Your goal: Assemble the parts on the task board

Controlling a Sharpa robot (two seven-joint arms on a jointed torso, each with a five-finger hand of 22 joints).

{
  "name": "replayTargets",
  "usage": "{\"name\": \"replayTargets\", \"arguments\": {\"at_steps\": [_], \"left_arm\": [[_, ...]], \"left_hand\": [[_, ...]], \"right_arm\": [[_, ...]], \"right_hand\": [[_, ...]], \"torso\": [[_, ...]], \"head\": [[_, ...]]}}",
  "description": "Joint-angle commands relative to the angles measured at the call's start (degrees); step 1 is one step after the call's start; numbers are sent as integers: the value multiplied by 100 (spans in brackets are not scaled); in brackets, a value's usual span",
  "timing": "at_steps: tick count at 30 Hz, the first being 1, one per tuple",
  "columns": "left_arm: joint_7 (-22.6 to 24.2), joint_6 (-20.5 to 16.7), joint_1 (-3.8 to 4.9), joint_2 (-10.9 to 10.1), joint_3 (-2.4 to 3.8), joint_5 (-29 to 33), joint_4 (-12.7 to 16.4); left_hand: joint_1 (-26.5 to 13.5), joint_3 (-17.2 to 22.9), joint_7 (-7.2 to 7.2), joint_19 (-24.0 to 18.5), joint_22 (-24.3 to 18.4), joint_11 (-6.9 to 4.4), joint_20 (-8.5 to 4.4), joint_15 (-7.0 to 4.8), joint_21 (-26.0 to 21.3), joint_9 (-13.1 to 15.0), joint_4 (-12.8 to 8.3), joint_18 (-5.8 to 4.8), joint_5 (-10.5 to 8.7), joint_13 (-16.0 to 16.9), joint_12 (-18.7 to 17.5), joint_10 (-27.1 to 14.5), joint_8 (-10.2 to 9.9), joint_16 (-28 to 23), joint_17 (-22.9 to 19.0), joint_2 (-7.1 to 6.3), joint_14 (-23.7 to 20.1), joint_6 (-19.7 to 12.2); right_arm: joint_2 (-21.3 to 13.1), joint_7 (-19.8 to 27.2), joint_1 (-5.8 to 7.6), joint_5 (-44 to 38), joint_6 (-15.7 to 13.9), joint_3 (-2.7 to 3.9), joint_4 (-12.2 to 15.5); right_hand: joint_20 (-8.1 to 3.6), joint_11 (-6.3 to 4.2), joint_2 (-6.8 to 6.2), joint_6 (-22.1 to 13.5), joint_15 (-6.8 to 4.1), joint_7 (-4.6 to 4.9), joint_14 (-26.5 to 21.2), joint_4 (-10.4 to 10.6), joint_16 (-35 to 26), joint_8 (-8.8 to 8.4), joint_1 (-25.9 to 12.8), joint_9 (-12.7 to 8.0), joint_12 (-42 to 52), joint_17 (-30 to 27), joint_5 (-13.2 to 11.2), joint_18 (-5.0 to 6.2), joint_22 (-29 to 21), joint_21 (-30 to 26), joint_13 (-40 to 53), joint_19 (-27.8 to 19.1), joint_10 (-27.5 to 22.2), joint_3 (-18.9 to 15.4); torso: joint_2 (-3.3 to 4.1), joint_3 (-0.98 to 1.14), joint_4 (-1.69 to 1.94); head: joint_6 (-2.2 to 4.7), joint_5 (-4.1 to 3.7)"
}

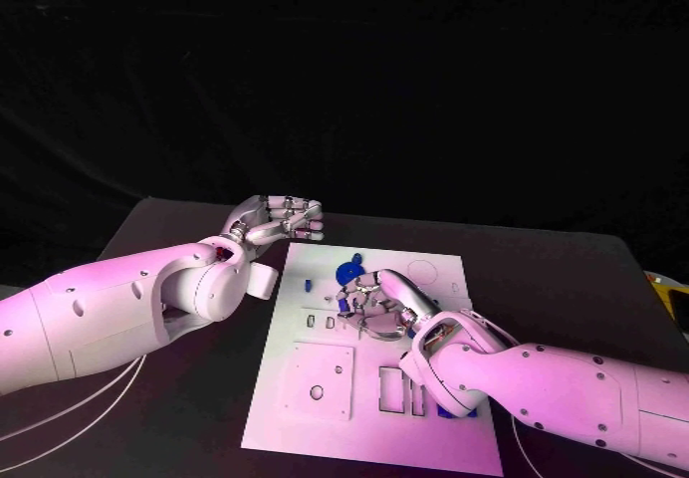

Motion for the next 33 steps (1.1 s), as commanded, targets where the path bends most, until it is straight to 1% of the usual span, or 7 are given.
{"name": "replayTargets", "arguments": {"at_steps": [1, 9, 17, 21, 25, 28, 33], "left_arm": [[-13, 90, 1, -3, 0, -37, 11], [-432, 161, -17, -87, -16, -273, 35], [-1572, 743, -43, -186, -32, -552, 119], [-2029, 980, -60, -213, -45, -593, 204], [-2253, 1125, -80, -224, -61, -485, 290], [-2310, 1217, -94, -221, -76, -356, 334], [-2361, 1452, -136, -184, -118, -106, 376]], "left_hand": [[1, 7, 24, -39, 7, 18, -2, -17, 23, -2, 18, 62, -28, 6, -6, -15, -24, -21, 9, -10, -22, -19], [-399, -95, -20, 199, 140, -51, -101, -147, 314, 14, 47, 79, -35, 33, 59, 140, 11, 380, 243, 100, 445, 46], [-1779, -652, -195, 838, 1046, -321, -527, -513, 1974, 69, 78, 61, -34, 368, 703, 701, 131, 2931, 1800, 601, 1189, 111], [-2086, -1010, -329, 932, 1811, -500, -697, -689, 3216, 152, 59, 65, -35, 1363, 2215, 766, 392, 5069, 3735, 840, 2041, 85], [-2122, -1360, -382, 1612, 3875, -552, -721, -733, 4711, 205, 73, -205, -31, 2620, 4097, 347, 670, 6399, 5528, 1058, 2797, 41], [-2092, -1517, -387, 1818, 4421, -559, -726, -745, 5050, 207, 79, -274, -25, 2974, 4691, 258, 773, 6637, 5923, 1186, 2965, 32], [-2202, -1781, -449, 2207, 5152, -620, -766, -795, 5439, 205, 79, -393, -25, 4796, 6298, 1111, 894, 7015, 6669, 1463, 3272, 133]], "right_arm": [[-1, 235, -19, 122, -9, -1, 9], [-43, 616, -47, 254, -310, -1, 67], [-164, 1009, -58, 382, -584, 16, 263], [-258, 1150, -58, 403, -682, 54, 458], [-344, 1278, -45, 449, -772, 98, 649], [-388, 1354, -34, 509, -823, 123, 748], [-438, 1456, -16, 583, -906, 154, 858]], "right_hand": [[0, -27, -18, 28, -27, 19, 337, -27, -8, -9, 14, 13, -112, 322, -20, -42, 507, -29, -91, -25, 58, 22], [-5, -41, -34, 81, -38, 2, 345, -66, -1, -11, -11, 12, 318, 342, -21, -60, 570, 42, 348, 23, 420, -19], [-14, -49, -9, 114, -46, -6, 352, -106, 7, -41, -35, -4, 1038, 365, -19, -70, 610, 79, 1104, 51, 785, -73], [-16, -48, 41, 154, -46, -10, 372, -152, 40, -82, -60, -27, 2001, 453, -21, -83, 660, 123, 2131, 82, 1217, -149], [-15, -47, 72, 178, -44, -13, 384, -178, 63, -105, -68, -38, 2404, 513, -20, -91, 692, 154, 2566, 105, 1392, -192], [-14, -46, 94, 189, -43, -13, 389, -185, 73, -112, -71, -42, 2535, 538, -20, -97, 711, 175, 2710, 119, 1450, -203], [-14, -47, 118, 203, -43, -16, 394, -187, 82, -116, -75, -44, 2648, 561, -20, -101, 724, 188, 2835, 128, 1503, -212]], "torso": [[2, 1, 3], [0, 2, 7], [-4, 2, 9], [-11, 0, 6], [-12, 5, 3], [-13, 7, 4], [-11, 1, 4]], "head": [[-3, 18], [14, 25], [42, 31], [91, 65], [132, 89], [159, 105], [197, 120]]}}
